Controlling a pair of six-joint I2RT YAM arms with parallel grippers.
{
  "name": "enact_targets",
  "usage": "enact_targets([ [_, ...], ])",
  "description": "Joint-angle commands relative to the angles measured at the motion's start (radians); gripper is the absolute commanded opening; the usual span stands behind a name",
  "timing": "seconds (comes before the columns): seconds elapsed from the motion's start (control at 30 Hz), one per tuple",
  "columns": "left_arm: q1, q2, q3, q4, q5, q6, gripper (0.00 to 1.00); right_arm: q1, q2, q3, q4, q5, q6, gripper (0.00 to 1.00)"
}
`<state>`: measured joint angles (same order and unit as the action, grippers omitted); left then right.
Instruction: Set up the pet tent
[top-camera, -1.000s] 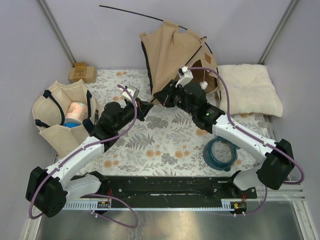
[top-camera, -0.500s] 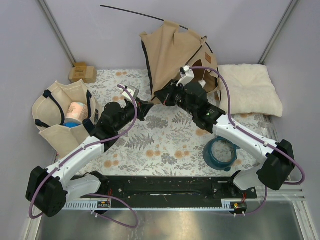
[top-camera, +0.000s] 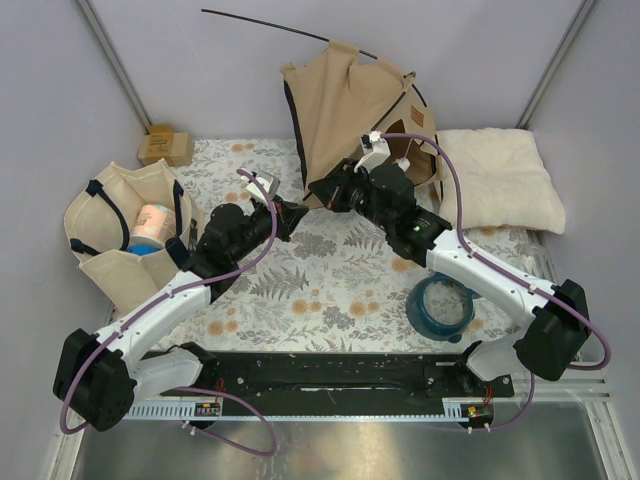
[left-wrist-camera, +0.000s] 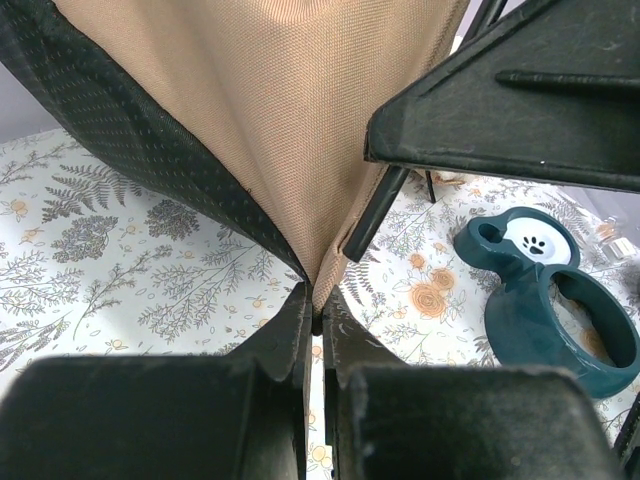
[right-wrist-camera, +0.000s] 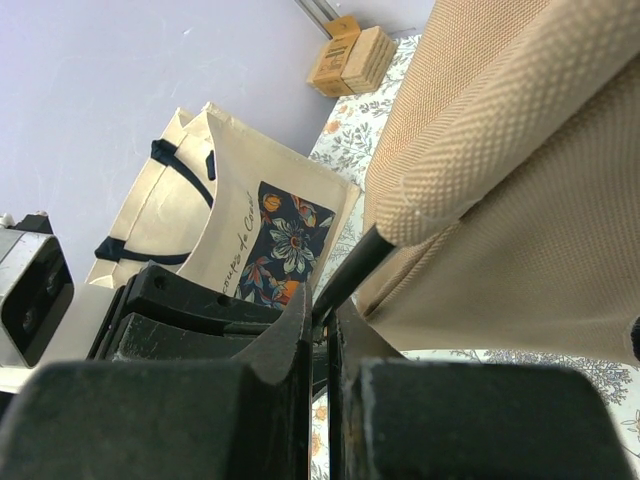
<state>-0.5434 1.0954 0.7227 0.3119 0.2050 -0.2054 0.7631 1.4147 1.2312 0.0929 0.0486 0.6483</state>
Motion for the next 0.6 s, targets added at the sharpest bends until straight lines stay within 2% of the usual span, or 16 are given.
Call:
enact_targets([
  [0.0,0.005,0.021,-0.062,-0.218,-0.018,0.024,0.00,-0.082,-0.092,0.088,0.274,0.255,-0.061,0.00],
  [0.57,0.003,0.008,-0.069,-0.209,-0.032,0.024,0.00,-0.084,-0.072,0.077,0.255,0.258,-0.065,0.00],
])
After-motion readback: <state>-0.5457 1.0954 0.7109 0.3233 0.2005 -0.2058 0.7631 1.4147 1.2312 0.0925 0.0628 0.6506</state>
